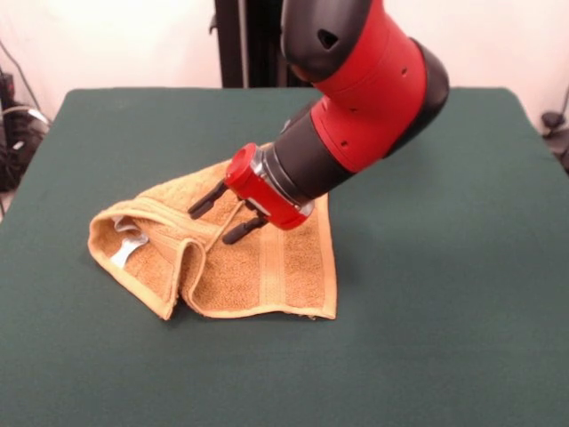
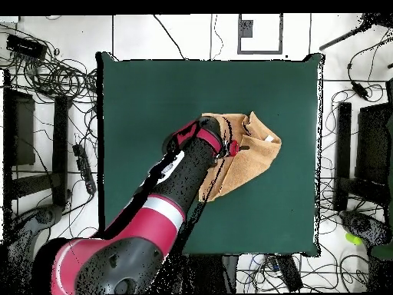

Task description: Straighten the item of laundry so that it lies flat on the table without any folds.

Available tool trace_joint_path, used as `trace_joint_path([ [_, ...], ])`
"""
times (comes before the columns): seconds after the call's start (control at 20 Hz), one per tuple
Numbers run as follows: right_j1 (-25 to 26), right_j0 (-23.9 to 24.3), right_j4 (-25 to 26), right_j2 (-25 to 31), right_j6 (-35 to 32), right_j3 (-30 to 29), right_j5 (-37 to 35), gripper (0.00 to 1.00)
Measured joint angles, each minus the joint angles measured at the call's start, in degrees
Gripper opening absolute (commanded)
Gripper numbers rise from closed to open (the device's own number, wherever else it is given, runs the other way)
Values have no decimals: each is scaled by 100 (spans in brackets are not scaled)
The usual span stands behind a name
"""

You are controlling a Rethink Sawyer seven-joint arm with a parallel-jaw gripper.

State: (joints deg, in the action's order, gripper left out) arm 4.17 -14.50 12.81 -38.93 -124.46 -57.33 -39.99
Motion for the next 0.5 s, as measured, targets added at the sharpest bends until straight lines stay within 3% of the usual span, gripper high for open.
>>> trace_joint_path([
  [0.5,131,-95,-2,-165,0,47,-30,100],
])
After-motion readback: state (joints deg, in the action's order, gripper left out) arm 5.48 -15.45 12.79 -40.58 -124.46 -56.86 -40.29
